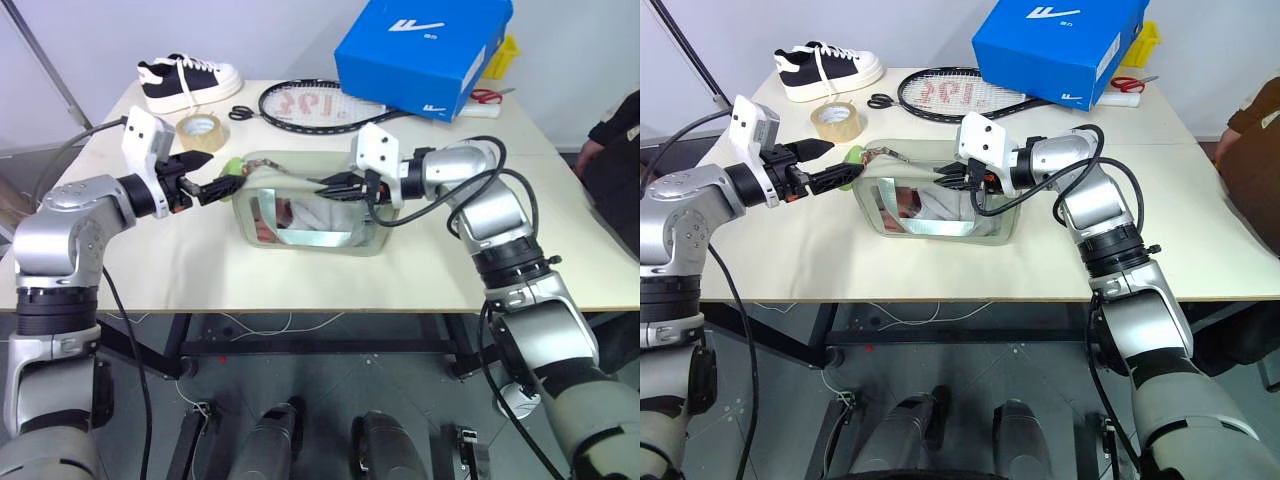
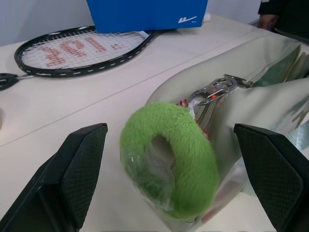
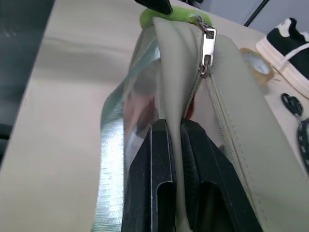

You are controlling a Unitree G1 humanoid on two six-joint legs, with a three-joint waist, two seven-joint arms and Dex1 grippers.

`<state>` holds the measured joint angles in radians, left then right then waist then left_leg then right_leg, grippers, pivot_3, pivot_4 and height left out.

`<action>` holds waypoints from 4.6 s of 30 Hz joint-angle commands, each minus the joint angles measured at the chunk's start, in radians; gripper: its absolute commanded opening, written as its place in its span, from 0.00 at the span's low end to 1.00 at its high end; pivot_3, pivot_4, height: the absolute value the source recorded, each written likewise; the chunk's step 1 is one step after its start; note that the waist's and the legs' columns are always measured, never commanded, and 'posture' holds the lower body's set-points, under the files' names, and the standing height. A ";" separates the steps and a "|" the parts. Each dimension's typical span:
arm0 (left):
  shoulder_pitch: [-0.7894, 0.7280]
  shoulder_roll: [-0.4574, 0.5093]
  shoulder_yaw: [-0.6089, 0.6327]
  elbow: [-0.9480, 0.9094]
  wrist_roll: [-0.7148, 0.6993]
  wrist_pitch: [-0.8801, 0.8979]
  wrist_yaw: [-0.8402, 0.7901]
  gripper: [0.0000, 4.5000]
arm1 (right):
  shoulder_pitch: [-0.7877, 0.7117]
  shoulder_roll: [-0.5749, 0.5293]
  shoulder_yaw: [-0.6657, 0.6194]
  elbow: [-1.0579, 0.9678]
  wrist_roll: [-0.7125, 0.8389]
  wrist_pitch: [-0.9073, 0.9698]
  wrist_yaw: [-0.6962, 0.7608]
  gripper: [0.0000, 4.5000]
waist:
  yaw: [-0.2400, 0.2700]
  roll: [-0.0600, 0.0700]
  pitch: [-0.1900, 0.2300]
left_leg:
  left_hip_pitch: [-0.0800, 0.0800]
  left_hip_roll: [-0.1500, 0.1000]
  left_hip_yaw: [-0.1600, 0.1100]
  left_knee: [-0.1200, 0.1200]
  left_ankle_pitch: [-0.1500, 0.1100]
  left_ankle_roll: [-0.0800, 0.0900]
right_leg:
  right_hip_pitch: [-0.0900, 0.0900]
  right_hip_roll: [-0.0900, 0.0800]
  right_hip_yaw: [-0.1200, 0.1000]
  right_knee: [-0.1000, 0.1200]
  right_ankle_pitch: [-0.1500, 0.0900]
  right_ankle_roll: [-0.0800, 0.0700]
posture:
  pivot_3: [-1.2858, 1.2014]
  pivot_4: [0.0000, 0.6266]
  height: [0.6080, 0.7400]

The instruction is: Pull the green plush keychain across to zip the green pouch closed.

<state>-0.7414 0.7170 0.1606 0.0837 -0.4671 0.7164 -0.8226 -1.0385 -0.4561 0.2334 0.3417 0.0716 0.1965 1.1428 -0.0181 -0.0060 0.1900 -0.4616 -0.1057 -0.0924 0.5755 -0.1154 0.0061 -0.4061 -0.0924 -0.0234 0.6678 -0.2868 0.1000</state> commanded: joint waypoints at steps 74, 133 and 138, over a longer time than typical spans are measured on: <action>-0.224 -0.051 -0.214 0.161 0.221 -0.310 -0.165 0.01 | 0.192 -0.253 -0.143 -0.279 0.074 0.243 -0.108 0.00 | 0.002 -0.001 0.000 | -0.001 0.000 0.003 0.002 0.000 0.004 | 0.005 -0.004 0.000 -0.001 0.000 0.000 | 0.52 0.24 1.00; -0.089 0.002 -0.182 0.106 0.222 -0.264 -0.208 0.00 | -0.151 -0.200 -0.233 -0.119 0.335 0.582 -0.003 0.99 | -0.005 0.000 0.000 | -0.001 0.000 0.003 0.001 -0.002 0.003 | 0.001 -0.004 0.001 -0.001 0.000 0.000 | 0.52 0.24 1.00; -0.101 -0.006 -0.185 0.120 0.223 -0.273 -0.220 0.00 | -0.289 0.070 -0.213 0.143 0.249 0.553 -0.271 0.99 | -0.015 0.000 0.000 | -0.001 0.000 0.004 -0.001 0.000 0.004 | 0.000 -0.003 0.002 0.000 0.000 0.000 | 0.52 0.24 1.00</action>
<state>-0.8220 0.7055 -0.0295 0.2232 -0.2406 0.4637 -1.0376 -1.2865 -0.4259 0.0276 0.4146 0.3425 0.7679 0.9504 -0.0326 -0.0059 0.1899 -0.4629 -0.1053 -0.0888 0.5747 -0.1154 0.0099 -0.4055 -0.0954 -0.0208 0.6682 -0.2867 0.1000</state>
